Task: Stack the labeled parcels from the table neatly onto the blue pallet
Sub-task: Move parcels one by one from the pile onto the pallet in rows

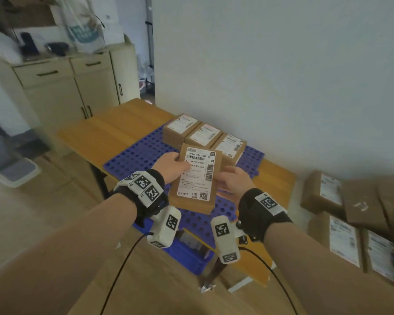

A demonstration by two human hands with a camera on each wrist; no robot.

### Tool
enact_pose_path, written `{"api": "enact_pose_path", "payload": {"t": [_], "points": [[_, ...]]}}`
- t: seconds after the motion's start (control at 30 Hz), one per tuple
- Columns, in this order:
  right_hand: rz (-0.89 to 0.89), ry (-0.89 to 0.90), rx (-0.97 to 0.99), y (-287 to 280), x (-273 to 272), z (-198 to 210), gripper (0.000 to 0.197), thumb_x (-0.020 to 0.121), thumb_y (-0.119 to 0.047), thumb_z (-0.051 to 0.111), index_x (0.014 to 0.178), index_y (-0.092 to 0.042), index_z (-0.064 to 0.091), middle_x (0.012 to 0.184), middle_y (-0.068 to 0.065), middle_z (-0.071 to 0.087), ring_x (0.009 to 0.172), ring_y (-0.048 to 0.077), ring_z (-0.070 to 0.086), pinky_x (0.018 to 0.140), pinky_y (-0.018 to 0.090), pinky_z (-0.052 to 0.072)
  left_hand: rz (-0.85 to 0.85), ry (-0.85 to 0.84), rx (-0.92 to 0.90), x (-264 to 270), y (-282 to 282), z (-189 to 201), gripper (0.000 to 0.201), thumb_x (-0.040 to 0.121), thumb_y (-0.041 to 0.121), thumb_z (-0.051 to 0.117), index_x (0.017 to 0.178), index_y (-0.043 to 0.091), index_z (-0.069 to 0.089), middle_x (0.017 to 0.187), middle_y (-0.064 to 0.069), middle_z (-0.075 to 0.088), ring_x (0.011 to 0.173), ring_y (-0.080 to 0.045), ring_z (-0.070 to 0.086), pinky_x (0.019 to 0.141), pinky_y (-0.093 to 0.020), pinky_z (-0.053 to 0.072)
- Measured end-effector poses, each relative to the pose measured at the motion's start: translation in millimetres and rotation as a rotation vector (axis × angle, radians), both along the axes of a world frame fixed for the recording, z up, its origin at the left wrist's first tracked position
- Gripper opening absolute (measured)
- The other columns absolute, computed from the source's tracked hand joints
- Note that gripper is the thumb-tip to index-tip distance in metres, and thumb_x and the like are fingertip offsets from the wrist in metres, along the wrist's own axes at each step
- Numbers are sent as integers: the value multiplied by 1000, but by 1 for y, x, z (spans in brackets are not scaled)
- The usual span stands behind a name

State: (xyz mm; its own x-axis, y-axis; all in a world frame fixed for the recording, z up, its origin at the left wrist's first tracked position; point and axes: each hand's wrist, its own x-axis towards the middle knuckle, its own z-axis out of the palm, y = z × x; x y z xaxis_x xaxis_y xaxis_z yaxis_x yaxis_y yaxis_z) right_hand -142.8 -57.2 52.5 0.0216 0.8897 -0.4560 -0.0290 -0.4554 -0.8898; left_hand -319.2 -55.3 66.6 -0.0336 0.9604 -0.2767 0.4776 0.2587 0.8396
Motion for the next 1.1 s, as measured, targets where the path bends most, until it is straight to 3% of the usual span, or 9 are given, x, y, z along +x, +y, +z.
{"api": "enact_pose_path", "payload": {"t": [0.13, 0.27, 0.4, 0.63, 0.83, 0.87, 0.93, 1.0, 1.1], "points": [[61, -11, -67, 32, -29, -10, 39, 88, -8, 62, 125, -12, 52, 95, 6, 69, 74, 15, 65, 60, 26, 52, -4, 20, -5, -30, 26, -10, 26, 92, 20, 54, 116, 9, 61, 114, -7, 65, 103, -25, 61, 95, -42, 47], [109, -7, -123, 71, -61, -26, 15, 87, -9, 60, 102, -14, 62, 85, 3, 70, 74, 15, 66, 61, 26, 52, -29, 95, -32, -61, 61, -18, 26, 92, 18, 54, 114, 5, 62, 112, -9, 65, 102, -26, 61, 93, -41, 48], [139, 28, -175, 115, -98, -49, 11, 87, -5, 59, 95, -11, 63, 87, 7, 71, 78, 21, 68, 64, 31, 54, -37, 178, -99, -98, 108, -32, 17, 92, 20, 53, 104, 9, 60, 105, -9, 63, 91, -23, 58, 84, -36, 47], [166, -104, -311, 173, -133, -75, 6, 89, -11, 58, 90, -7, 63, 85, 11, 71, 73, 21, 68, 55, 26, 52, -120, 205, -240, -135, 176, -59, 9, 93, 21, 54, 99, 15, 55, 101, -7, 59, 89, -24, 56, 86, -36, 46], [118, -171, -363, 195, -147, -86, 13, 86, -12, 61, 97, -7, 64, 90, 12, 72, 79, 24, 70, 62, 29, 54, -238, 293, -309, -154, 215, -75, 40, 93, 33, 53, 124, 9, 54, 130, -13, 55, 114, -29, 54, 98, -37, 43], [105, -173, -363, 196, -148, -86, 13, 86, -12, 62, 98, -7, 64, 92, 13, 71, 79, 24, 70, 62, 29, 54, -266, 303, -304, -155, 220, -76, 40, 93, 34, 52, 124, 9, 55, 126, -12, 56, 115, -30, 54, 95, -36, 43], [70, -179, -364, 200, -149, -86, 13, 86, -11, 63, 98, -7, 62, 96, 15, 70, 82, 27, 69, 63, 30, 53, -298, 293, -284, -156, 231, -78, 17, 92, 32, 53, 94, 16, 59, 99, -9, 58, 94, -29, 60, 77, -32, 43], [16, -180, -371, 203, -151, -84, 12, 86, -8, 63, 98, -10, 60, 97, 16, 68, 83, 29, 67, 63, 30, 53, -314, 266, -282, -158, 241, -81, 23, 93, 29, 53, 73, 23, 44, 77, -1, 48, 66, -19, 50, 62, -26, 36], [-26, -203, -367, 204, -156, -79, 27, 84, -5, 65, 110, -11, 59, 92, 13, 68, 75, 25, 66, 61, 29, 53, -374, 222, -304, -160, 251, -78, 18, 95, 25, 51, 81, 14, 52, 74, -4, 52, 61, -18, 47, 56, -26, 38]]}}
